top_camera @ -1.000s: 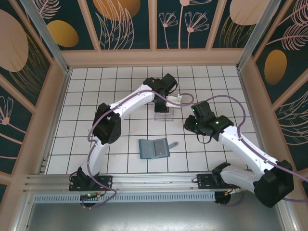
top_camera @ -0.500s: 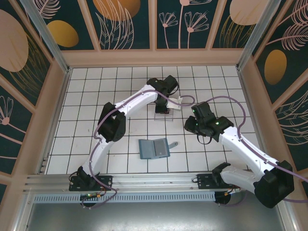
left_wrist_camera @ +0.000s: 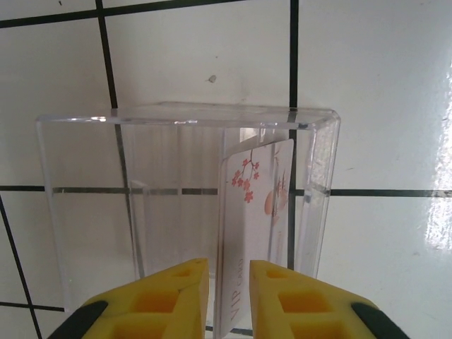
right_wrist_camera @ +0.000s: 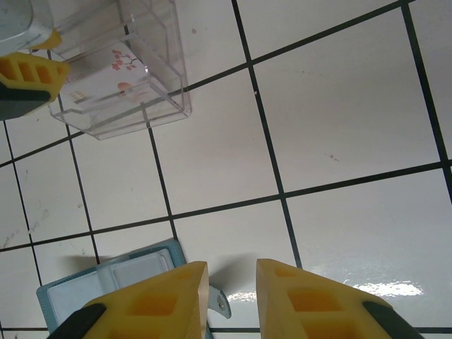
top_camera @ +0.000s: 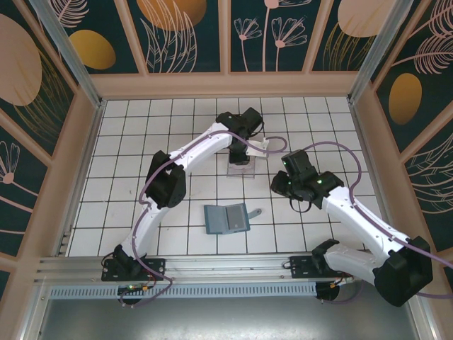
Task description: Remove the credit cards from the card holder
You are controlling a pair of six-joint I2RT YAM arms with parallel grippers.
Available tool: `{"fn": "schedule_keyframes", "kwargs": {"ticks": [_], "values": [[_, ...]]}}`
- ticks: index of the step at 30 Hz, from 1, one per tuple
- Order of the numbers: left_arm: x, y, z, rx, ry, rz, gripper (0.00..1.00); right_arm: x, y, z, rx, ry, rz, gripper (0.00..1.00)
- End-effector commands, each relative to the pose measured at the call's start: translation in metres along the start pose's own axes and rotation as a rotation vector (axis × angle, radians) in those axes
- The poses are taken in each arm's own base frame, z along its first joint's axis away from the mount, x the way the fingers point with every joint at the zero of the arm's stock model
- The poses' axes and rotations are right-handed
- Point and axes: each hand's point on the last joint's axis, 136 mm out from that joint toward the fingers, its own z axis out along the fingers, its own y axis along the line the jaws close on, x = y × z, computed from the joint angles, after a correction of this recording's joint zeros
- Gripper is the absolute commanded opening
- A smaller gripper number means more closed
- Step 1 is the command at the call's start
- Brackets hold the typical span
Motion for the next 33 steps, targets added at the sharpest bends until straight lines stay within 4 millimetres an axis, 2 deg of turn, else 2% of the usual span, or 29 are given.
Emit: {"fn": "schedule_keyframes", "kwargs": {"ticks": [1, 7, 14, 21, 25, 26, 30, 33], "values": [[-0.001, 0.014, -0.018, -0.058, -0.019, -0.023, 0.25, 0.001, 0.002, 0.000, -0.028, -0.003, 0.026, 0.25], [-0.017, 0.019, -0.044, -0.111, -0.136, -0.113, 0.24, 0.011, 0.008, 0.012, -0.055, 0.060, 0.001, 0.26], [-0.025, 0.022, -0.073, -0.189, -0.330, -0.395, 0.28, 0.022, 0.019, 0.030, -0.083, 0.133, -0.046, 0.27], [0.004, 0.024, -0.091, -0.305, -0.444, -0.822, 0.29, 0.041, 0.024, 0.052, -0.076, 0.212, -0.099, 0.27], [0.010, 0.007, -0.106, -0.254, -0.568, -0.979, 0.28, 0.051, 0.023, 0.067, -0.064, 0.248, -0.118, 0.26], [0.010, 0.004, -0.118, -0.248, -0.613, -1.013, 0.28, 0.053, 0.023, 0.070, -0.061, 0.256, -0.124, 0.27], [0.012, -0.014, -0.140, -0.170, -0.786, -1.124, 0.32, 0.066, 0.018, 0.085, -0.046, 0.294, -0.146, 0.24], [0.013, -0.028, -0.146, -0.097, -0.850, -1.168, 0.33, 0.077, 0.019, 0.090, -0.043, 0.322, -0.163, 0.21]]}}
